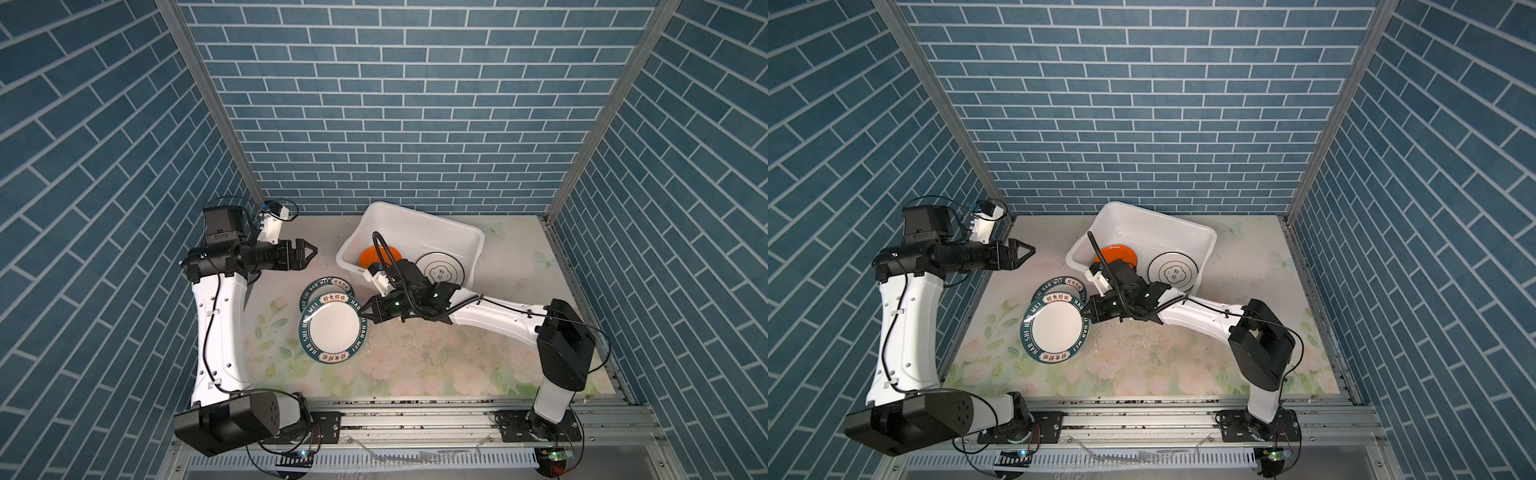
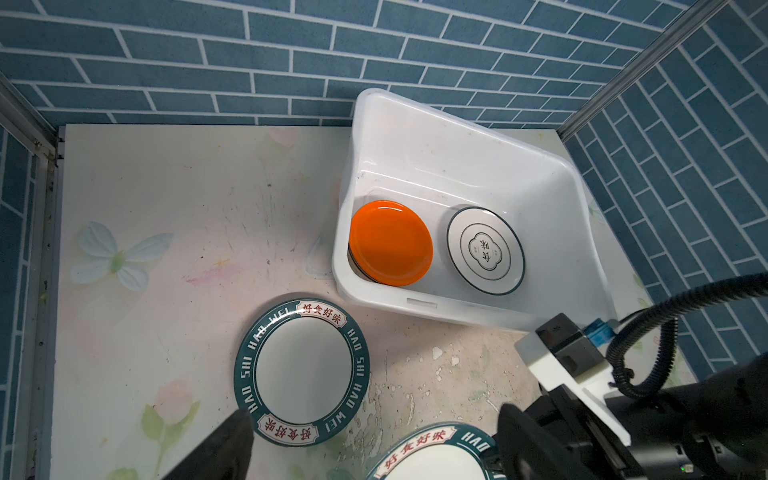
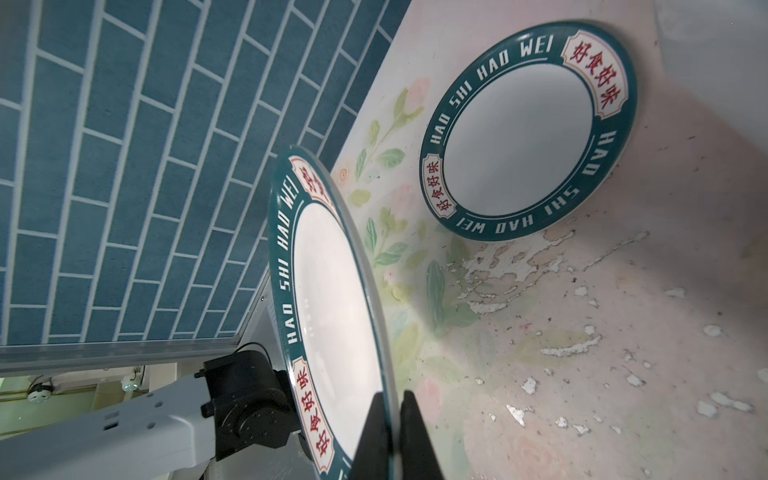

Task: Place the plates into the plastic bin on the countertop
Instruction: 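Close the right gripper on the plate rim and lift it toward the bin, then bring the left gripper to the green-rimmed plate held by the right gripper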

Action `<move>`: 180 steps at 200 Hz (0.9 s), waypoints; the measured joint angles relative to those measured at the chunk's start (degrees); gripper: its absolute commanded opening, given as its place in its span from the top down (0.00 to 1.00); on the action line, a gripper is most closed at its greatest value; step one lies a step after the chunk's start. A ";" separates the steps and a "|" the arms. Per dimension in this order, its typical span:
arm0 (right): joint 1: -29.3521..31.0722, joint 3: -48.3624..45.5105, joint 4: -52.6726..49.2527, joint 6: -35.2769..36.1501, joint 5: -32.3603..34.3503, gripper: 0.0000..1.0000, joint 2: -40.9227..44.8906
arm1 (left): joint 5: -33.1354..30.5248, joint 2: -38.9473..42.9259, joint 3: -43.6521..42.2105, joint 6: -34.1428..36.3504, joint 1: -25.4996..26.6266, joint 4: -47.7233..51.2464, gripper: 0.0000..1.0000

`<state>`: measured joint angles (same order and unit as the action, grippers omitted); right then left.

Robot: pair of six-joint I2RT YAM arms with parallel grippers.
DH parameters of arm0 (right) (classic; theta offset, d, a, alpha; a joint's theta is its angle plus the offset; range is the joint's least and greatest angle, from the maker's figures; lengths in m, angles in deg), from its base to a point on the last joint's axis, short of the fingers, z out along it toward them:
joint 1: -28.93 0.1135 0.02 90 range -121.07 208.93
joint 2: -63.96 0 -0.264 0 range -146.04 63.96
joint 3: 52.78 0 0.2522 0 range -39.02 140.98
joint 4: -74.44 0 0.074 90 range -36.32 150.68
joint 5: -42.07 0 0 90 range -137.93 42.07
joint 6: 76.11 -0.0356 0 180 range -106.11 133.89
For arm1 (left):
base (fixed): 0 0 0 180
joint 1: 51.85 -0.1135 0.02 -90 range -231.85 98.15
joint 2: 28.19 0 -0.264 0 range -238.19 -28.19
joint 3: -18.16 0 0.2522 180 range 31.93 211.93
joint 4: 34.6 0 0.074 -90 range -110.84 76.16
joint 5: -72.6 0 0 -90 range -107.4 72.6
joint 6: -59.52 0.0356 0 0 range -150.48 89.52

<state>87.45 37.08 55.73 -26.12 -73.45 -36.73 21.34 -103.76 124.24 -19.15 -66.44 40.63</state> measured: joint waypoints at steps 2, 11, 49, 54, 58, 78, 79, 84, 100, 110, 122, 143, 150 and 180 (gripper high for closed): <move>-0.13 -0.17 -0.07 0.00 0.04 1.00 0.37 | 0.09 -0.13 0.15 0.00 0.04 0.11 0.07; -0.74 -0.87 -0.15 0.00 0.07 1.00 1.86 | 0.44 -1.14 1.20 -0.02 0.44 0.68 0.07; -4.00 -3.80 -1.75 0.00 0.74 1.00 8.17 | 0.98 -7.74 7.67 0.09 4.57 3.08 0.08; -4.48 -3.96 -2.21 0.00 0.81 1.00 8.85 | 1.01 -8.74 8.74 0.17 5.44 3.45 0.08; -4.96 -4.00 -2.69 0.00 0.90 1.00 9.46 | 0.98 -9.57 9.68 0.28 6.25 3.78 0.07; -7.26 -4.13 -4.50 0.00 1.18 1.00 12.07 | 1.05 -13.29 14.16 1.31 10.03 5.16 0.07; -7.32 -4.15 -4.55 0.02 1.18 1.00 12.13 | 1.09 -13.51 14.51 1.40 10.29 5.22 0.07; -7.93 -4.20 -4.90 0.00 1.36 1.00 12.74 | 1.11 -14.47 15.72 1.73 11.19 5.70 0.07; -10.14 -4.22 -6.45 0.00 1.77 1.00 14.53 | 1.68 -17.84 20.02 2.78 13.49 7.45 0.07; -11.45 -4.22 -7.61 0.02 2.21 1.00 15.47 | 2.01 -20.76 23.74 3.39 14.49 9.25 0.08; -12.96 -4.22 -8.98 0.04 2.56 1.00 16.41 | 2.62 -24.87 29.20 4.00 15.08 11.82 0.08; -15.54 -4.04 -12.17 0.07 2.95 1.00 17.59 | 3.15 -32.09 38.62 4.92 15.21 15.93 0.08; -16.31 -3.82 -13.27 0.07 2.97 1.00 17.73 | 3.52 -33.40 40.02 5.57 15.19 16.83 0.07; -19.23 -2.38 -18.29 0.02 2.86 1.00 17.79 | 3.54 -35.65 43.28 10.29 15.17 23.12 0.08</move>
<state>68.22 34.69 37.43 -26.10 -70.58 -18.94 24.88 -139.41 167.51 -8.86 -51.27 63.76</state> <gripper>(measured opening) 0.070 0.923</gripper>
